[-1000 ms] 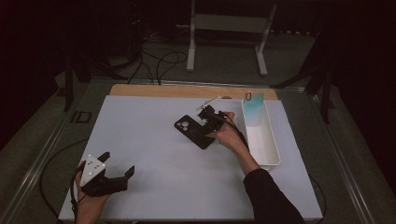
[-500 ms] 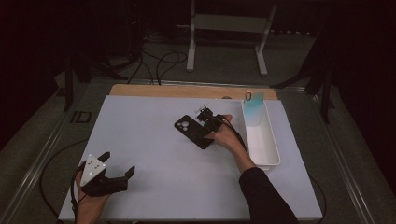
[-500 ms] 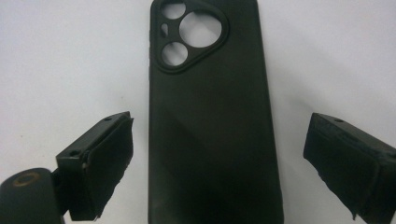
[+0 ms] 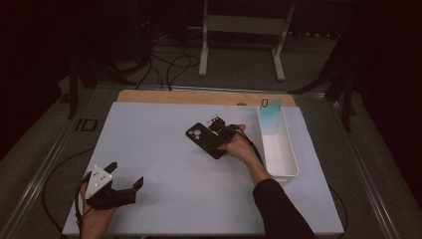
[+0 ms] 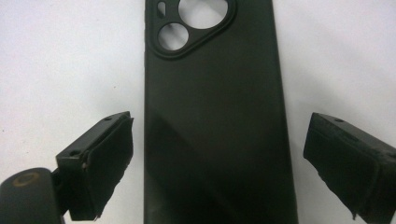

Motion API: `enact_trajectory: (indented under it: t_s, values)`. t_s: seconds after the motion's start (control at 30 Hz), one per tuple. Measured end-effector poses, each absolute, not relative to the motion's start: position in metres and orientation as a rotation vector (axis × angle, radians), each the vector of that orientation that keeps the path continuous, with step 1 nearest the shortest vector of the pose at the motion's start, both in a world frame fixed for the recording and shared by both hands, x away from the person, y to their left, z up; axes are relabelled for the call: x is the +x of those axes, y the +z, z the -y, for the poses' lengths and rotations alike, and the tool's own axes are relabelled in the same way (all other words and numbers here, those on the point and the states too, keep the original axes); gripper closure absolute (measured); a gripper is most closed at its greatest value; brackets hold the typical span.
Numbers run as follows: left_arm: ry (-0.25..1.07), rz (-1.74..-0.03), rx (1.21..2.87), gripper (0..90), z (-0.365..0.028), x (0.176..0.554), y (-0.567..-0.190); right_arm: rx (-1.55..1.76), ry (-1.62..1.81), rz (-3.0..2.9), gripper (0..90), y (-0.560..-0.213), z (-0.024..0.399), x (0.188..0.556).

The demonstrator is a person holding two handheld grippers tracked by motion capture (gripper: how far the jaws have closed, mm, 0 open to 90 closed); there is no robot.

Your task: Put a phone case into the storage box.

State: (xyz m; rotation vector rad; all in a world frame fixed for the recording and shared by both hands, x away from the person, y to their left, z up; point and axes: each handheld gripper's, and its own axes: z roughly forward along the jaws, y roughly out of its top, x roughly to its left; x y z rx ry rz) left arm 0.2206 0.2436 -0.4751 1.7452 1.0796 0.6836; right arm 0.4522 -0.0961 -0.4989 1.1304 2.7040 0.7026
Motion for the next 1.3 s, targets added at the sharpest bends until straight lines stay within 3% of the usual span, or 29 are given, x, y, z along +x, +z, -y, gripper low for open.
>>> enact_trajectory:
  t_s: [1.3]
  values:
    - [0.685, -1.081, 1.747, 0.7, -0.243, 0.22, -0.475, 1.109, 0.567, -2.728, 12.6, -0.51, 0.09, 0.449]
